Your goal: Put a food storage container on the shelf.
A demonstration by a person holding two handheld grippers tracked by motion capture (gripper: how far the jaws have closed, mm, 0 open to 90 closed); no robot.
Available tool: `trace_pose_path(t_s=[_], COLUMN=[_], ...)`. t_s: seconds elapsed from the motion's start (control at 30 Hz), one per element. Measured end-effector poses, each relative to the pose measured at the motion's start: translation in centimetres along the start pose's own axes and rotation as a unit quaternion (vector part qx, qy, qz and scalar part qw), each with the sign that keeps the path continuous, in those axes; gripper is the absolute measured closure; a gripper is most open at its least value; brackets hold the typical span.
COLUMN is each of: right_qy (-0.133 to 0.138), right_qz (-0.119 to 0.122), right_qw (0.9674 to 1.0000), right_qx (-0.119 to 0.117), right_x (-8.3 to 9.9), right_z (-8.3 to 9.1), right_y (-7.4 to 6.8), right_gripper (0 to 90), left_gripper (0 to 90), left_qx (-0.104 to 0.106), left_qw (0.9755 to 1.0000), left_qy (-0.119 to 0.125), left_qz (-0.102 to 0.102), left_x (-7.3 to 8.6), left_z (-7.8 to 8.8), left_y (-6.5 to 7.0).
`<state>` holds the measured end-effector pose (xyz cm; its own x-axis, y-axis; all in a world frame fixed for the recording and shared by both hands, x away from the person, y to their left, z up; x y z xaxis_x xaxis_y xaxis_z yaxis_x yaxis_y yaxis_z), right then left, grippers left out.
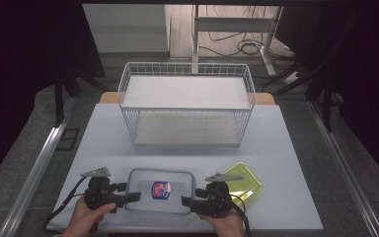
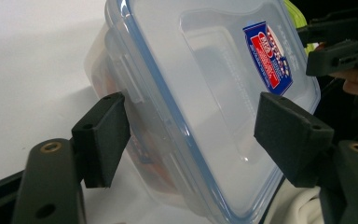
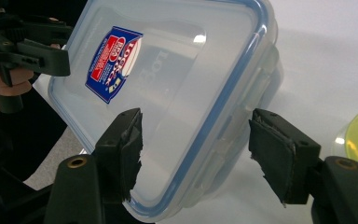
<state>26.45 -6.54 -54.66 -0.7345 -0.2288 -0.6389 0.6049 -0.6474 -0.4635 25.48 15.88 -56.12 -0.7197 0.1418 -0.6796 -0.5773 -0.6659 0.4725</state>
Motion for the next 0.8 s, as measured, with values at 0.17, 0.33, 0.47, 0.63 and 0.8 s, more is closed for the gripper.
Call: trace_pose_path(t_s=[0.17,0.33,0.47,0.63,0.8], right_qy=[-0.011,0.005,0.010,0.009,0.010], right_qz=[-0.017,-0.012,-0.019,-0.014,-0.020], right_qw=[0.9993,0.9994,0.9987,0.9989,0.9984], right_qx=[-0.032,-0.033,-0.046,-0.044,-0.051], right_x=[0.7,0.3,0.3,0.3,0.3], right_z=[-0.7,0.0,0.1,0.2,0.6], right_y=[-0.4,-0.2,0.0,-0.1,0.0], right_gripper=[26.0,35.5,37.6,38.4,42.8], left_gripper=[31.3,31.7,32.4,34.0,36.2], left_qx=[-0.006,-0.004,-0.005,-0.009,-0.012], left_qw=[0.9997,0.9996,0.9997,0.9996,0.9993], left_qy=[0.012,0.012,0.015,0.023,0.029], left_qz=[-0.023,-0.023,-0.019,-0.017,-0.022], left_x=[0.3,0.3,0.3,0.3,0.2], left_z=[0.4,0.5,0.5,0.6,0.8], left_y=[0.5,0.4,0.5,0.6,0.6])
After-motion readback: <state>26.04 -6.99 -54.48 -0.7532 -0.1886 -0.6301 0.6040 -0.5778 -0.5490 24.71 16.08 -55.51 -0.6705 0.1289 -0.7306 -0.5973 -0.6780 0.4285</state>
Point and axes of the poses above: each handheld gripper's, and its own axes: z roughly backward along the jaws, x roughly out of its underside, y roughly to its right, the point moved 9 cm from there along -z, roughly forward along the jaws, and after that the axes turned 3 degrees about -x, right-handed, at the moved point
